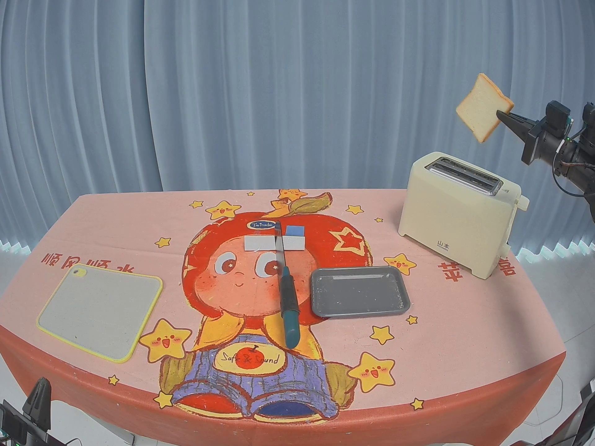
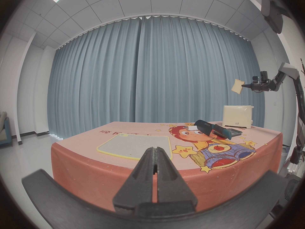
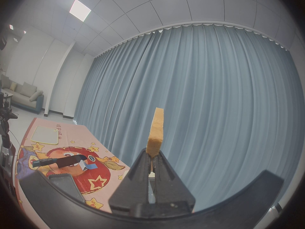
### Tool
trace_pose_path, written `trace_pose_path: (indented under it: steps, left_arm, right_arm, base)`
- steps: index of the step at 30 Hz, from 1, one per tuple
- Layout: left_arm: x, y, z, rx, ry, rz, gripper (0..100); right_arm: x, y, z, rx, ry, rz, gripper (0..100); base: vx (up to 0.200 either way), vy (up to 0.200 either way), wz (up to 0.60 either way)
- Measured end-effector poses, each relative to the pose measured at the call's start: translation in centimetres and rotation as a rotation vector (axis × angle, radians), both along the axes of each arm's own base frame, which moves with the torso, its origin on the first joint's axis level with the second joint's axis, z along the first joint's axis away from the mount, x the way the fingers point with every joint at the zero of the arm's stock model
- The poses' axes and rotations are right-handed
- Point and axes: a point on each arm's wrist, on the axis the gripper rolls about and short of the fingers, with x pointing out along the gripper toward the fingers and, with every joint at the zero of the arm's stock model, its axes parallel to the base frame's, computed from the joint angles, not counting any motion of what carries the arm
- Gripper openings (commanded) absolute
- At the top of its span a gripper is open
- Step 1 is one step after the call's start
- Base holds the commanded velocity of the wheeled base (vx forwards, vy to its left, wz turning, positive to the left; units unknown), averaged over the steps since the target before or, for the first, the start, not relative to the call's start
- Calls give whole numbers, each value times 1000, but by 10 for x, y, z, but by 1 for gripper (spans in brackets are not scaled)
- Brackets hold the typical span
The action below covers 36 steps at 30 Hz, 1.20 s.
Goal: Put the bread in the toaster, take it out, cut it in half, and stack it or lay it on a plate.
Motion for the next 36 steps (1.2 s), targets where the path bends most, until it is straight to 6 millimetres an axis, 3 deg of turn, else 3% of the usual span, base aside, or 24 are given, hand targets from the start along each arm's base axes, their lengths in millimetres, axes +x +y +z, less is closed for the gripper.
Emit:
trace_pose_path:
  steps: [8, 15, 25, 36]
  left_arm:
    - [0, 0, 0, 0, 0, -1, 0]
    - [0, 0, 0, 0, 0, -1, 0]
    - [0, 0, 0, 0, 0, 0, 0]
    - [0, 0, 0, 0, 0, 0, 0]
  right_arm:
    - [28, -7, -15, -1, 28, 0, 0]
    - [38, -16, -37, -57, 57, 5, 0]
    - [37, -19, -60, -95, 107, 8, 0]
    - [28, -16, -66, -92, 133, 28, 0]
  base:
    - [0, 0, 0]
    - [0, 0, 0]
    - [0, 0, 0]
    - [0, 0, 0]
